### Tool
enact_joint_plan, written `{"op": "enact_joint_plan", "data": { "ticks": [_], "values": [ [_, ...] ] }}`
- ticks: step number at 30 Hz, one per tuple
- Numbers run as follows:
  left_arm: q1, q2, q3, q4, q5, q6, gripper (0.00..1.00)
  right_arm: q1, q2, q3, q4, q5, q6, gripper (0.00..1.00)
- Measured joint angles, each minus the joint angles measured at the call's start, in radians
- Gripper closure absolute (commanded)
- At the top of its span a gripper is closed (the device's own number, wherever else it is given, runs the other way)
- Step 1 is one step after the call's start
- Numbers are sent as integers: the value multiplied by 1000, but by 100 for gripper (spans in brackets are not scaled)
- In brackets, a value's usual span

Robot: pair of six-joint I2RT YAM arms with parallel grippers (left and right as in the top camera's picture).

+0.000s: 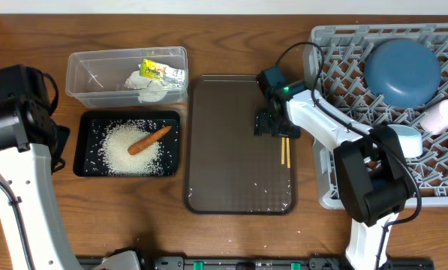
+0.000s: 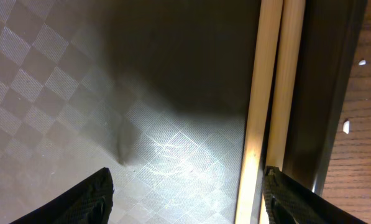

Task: Sort waste into correct bins and load items into the dishwasher rack
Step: 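Move the right gripper to the chopsticks and grasp one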

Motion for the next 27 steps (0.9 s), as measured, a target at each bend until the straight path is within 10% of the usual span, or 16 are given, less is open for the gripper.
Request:
{"op": "enact_joint_plan", "data": {
  "ticks": [14,27],
  "values": [
    [0,0,0,0,0,0,5,22,13,0,19,9,0,28],
    [0,0,0,0,0,0,5,22,10,-31,31,77,84,52]
  ]
}}
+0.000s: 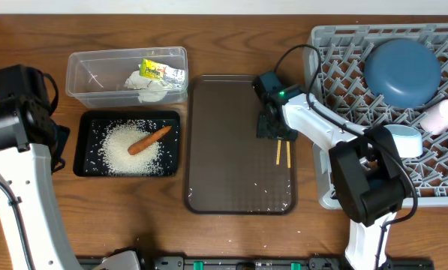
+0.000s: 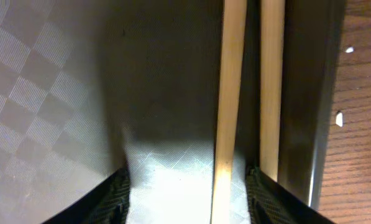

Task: Sort waste into correct bins and load items into the dishwasher rack
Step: 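Move the right gripper to the chopsticks and grasp one, then lift the chopstick with the right gripper and place it in the rack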

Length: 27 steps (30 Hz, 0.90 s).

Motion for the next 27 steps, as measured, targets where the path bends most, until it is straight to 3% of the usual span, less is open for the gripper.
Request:
{"op": "enact_joint_plan", "data": {
  "ticks": [6,11,18,27],
  "values": [
    [0,0,0,0,0,0,5,0,-2,-5,10,13,36,82],
    [0,0,0,0,0,0,4,0,-2,-5,12,19,37,99],
    [0,0,0,0,0,0,5,-1,2,60,-97,-3,30,99],
    [0,0,0,0,0,0,5,-51,-48,322,-268,-16,-79,99]
  ]
}}
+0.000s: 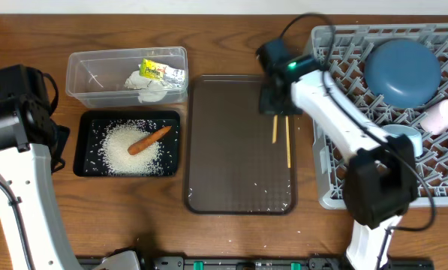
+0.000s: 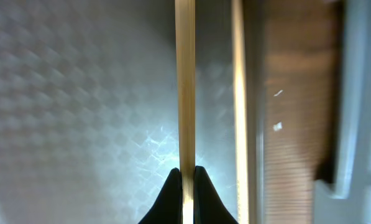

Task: Sort waste into correct bins and load items into the dishwasher rack
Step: 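Lift the chopstick with the right gripper and place it in the rack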

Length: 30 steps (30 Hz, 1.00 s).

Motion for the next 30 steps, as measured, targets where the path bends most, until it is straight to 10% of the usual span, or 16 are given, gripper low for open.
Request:
{"op": "enact_joint_plan", "data": {
  "ticks": [14,30],
  "values": [
    [0,0,0,0,0,0,5,-348,-119,61,-96,-196,-476,99],
    [0,0,0,0,0,0,5,-375,-119,-76,8,-157,-530,98]
  ]
}}
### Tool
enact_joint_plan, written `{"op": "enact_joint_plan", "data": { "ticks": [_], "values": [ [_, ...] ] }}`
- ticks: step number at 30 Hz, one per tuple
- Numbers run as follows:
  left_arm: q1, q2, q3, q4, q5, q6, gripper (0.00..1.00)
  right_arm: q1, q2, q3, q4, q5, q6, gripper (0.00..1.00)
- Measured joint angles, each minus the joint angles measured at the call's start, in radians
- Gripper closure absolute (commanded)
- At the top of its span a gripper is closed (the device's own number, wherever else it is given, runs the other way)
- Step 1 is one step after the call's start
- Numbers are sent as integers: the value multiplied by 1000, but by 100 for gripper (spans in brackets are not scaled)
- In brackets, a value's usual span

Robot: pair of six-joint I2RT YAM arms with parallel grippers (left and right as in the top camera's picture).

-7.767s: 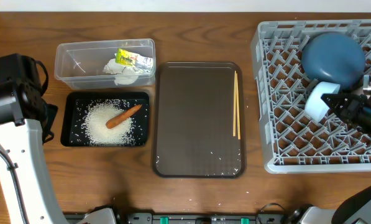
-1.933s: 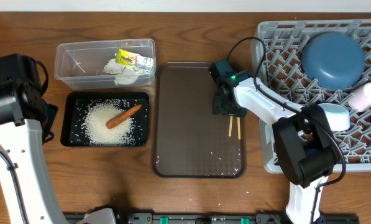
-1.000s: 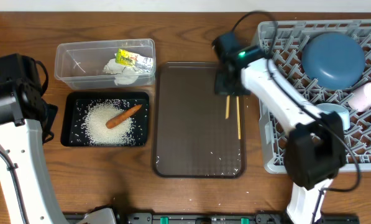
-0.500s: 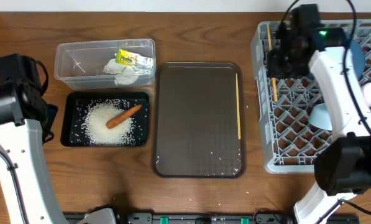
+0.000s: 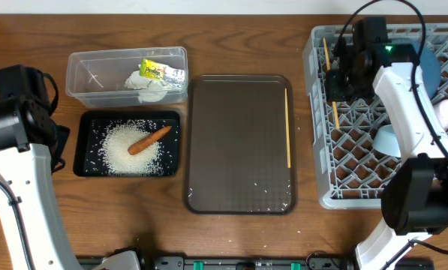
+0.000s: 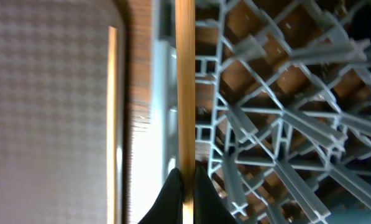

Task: Sort waste into correct bins and load items into the dishwasher rack
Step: 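Lift the chopstick with the right gripper and place it in the rack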

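My right gripper (image 6: 185,186) is shut on a wooden chopstick (image 6: 184,74), which runs straight up between the black fingertips. Seen from overhead, that gripper (image 5: 342,71) holds the chopstick (image 5: 334,112) over the left end of the grey dishwasher rack (image 5: 359,172). A second chopstick (image 5: 287,127) lies along the right edge of the brown tray (image 5: 239,150); it shows in the right wrist view as a thin chopstick (image 6: 112,112) on the tray. The left arm stands at the far left, its gripper out of view.
A clear bin (image 5: 126,75) holding wrappers sits at the back left. In front of it is a black tray (image 5: 88,146) with rice and a carrot (image 5: 149,139). The rack also holds a blue bowl (image 5: 428,64), a pink cup and a pale cup (image 5: 385,139).
My right gripper, still shut on the chopstick, has moved from above the tray's back right corner to over the rack's left end. The other chopstick stays on the tray.
My right gripper was open, low on the tray beside two chopsticks lying together. It then straddled one of them. Then it was shut on that chopstick and raised above the tray. Now it holds it over the rack, with one chopstick left on the tray.
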Motion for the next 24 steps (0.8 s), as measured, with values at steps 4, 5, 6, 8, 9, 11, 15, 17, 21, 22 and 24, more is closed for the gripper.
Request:
{"op": "enact_joint_plan", "data": {
  "ticks": [4,5,6,8,9,11,15,17,21,22,24],
  "values": [
    [0,0,0,0,0,0,5,0,0,-19,20,29,29,79],
    [0,0,0,0,0,0,5,0,0,-19,22,32,35,73],
    [0,0,0,0,0,0,5,0,0,-19,23,35,38,66],
    [0,0,0,0,0,0,5,0,0,-19,22,41,38,63],
    [0,0,0,0,0,0,5,0,0,-19,19,43,40,63],
    [0,0,0,0,0,0,5,0,0,-19,12,44,45,63],
    [0,0,0,0,0,0,5,2,0,-19,-11,21,53,63],
    [0,0,0,0,0,0,4,8,0,-19,-27,-6,57,58],
    [0,0,0,0,0,0,5,39,-2,-19,-46,-56,77,55],
    [0,0,0,0,0,0,5,53,-5,-20,-45,-60,87,54],
    [0,0,0,0,0,0,5,96,-21,-21,-37,-64,120,51]
  ]
}}
